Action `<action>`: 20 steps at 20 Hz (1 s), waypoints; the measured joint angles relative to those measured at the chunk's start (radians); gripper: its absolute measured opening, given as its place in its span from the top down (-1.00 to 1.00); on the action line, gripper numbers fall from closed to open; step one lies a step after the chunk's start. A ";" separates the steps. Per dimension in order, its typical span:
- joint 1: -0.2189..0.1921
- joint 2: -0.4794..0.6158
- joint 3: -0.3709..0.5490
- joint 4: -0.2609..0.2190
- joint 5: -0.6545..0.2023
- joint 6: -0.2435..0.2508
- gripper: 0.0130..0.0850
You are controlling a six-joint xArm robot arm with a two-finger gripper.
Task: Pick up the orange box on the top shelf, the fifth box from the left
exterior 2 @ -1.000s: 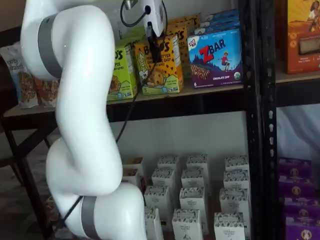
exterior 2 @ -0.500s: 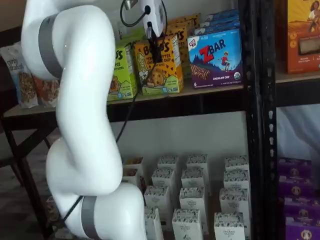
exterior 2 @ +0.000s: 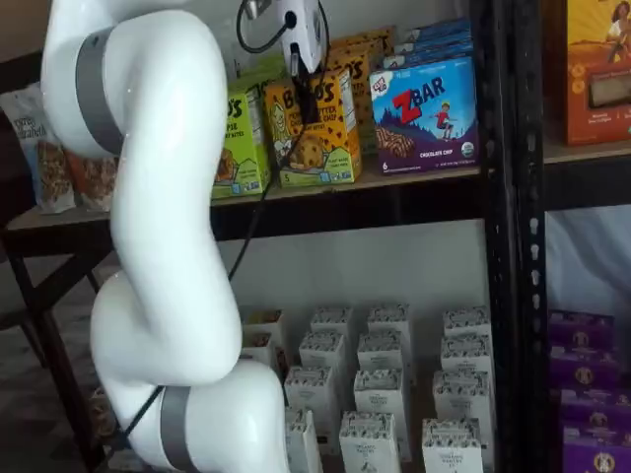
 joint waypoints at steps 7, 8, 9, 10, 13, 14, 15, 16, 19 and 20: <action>-0.006 -0.001 -0.003 0.006 0.003 -0.005 0.00; -0.007 -0.001 -0.004 0.008 0.003 -0.005 0.11; -0.007 -0.001 -0.004 0.009 0.004 -0.006 0.11; -0.008 -0.001 -0.005 0.010 0.004 -0.006 0.22; -0.009 0.001 -0.012 0.012 0.013 -0.007 0.33; -0.009 0.003 -0.015 0.011 0.016 -0.007 0.44; -0.008 0.003 -0.016 0.011 0.018 -0.007 0.44; -0.008 0.004 -0.017 0.011 0.019 -0.006 0.56; -0.008 0.003 -0.017 0.012 0.020 -0.006 0.67; -0.007 0.003 -0.016 0.011 0.019 -0.005 0.67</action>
